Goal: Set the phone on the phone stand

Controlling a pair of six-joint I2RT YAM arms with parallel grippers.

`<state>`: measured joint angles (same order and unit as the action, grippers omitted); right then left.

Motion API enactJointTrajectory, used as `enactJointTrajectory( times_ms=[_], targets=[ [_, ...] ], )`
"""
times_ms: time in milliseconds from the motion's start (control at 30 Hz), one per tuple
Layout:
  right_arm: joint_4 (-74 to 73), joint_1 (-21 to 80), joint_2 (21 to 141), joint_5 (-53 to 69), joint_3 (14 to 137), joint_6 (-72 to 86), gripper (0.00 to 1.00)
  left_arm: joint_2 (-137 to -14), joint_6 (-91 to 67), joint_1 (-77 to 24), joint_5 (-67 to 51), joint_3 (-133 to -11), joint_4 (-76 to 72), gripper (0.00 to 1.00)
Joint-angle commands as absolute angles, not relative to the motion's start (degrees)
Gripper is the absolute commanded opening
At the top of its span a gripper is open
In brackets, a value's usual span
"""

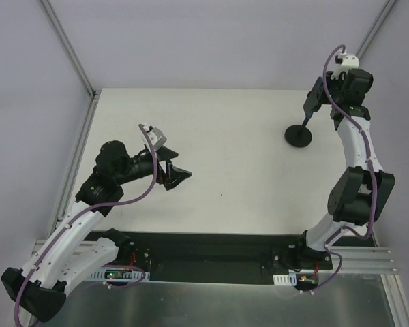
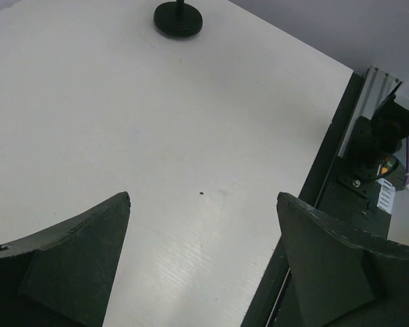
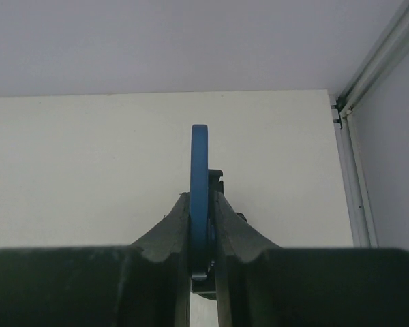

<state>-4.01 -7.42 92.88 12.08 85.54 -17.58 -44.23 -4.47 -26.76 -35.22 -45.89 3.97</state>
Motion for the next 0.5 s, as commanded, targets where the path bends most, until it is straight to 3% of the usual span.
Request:
enactJointTrajectory(
  times_ms=[0,467],
  targets=[
    [10.0,-12.6,98.4,17.6,94.6,-15.5,0.0,-43.9,-2.9,-27.2,-33.7,-47.1,3.3,0.87],
    [13.6,-22.1,111.8,30.1,107.8,-11.2,0.01,-45.8,-3.6,-26.3,-36.3,-46.8,1.2,0.87]
  ],
)
